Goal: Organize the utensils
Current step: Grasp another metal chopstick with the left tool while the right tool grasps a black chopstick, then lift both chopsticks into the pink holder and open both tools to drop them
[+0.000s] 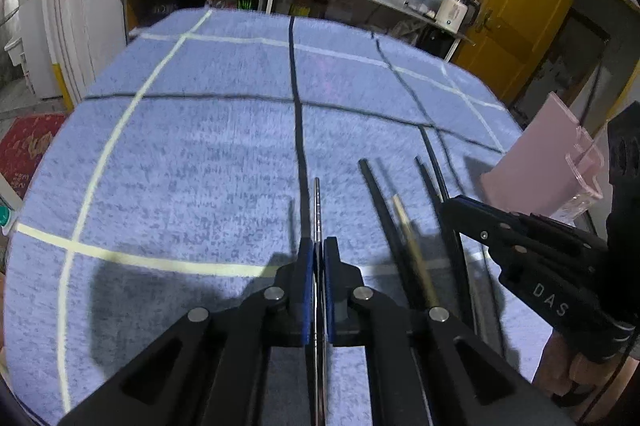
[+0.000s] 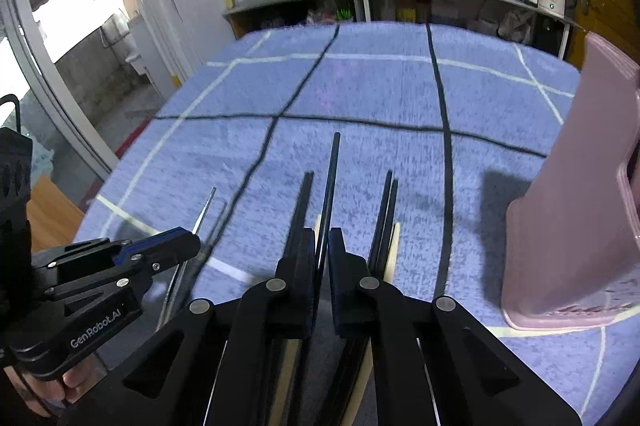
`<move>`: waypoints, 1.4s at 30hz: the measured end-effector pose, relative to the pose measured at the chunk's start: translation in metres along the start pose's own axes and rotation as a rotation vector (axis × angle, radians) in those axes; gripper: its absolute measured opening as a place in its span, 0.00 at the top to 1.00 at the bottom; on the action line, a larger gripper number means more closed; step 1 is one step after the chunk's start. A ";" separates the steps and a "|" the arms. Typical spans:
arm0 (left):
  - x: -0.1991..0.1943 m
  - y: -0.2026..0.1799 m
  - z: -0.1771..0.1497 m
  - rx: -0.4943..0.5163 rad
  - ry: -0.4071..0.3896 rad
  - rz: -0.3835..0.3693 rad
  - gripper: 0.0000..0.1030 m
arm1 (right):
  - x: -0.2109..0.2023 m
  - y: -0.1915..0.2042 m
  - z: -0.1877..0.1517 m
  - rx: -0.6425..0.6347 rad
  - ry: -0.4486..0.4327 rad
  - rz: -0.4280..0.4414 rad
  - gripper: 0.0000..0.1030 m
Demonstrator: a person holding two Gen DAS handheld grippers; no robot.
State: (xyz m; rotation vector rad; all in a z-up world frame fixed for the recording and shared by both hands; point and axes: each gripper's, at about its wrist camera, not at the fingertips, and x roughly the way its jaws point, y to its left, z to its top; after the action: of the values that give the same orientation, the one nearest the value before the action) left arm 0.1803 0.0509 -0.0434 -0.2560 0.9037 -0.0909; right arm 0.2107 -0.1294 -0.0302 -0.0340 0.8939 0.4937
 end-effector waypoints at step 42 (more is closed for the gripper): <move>-0.116 -0.118 0.038 0.201 -0.162 -0.253 0.95 | -0.204 -0.055 -0.021 0.133 -0.359 -0.065 0.94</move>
State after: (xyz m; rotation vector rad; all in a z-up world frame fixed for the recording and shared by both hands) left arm 0.1420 -0.0340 0.0986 -0.1864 0.6916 -0.3881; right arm 0.1120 -0.2640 0.1008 0.1425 0.5697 0.3640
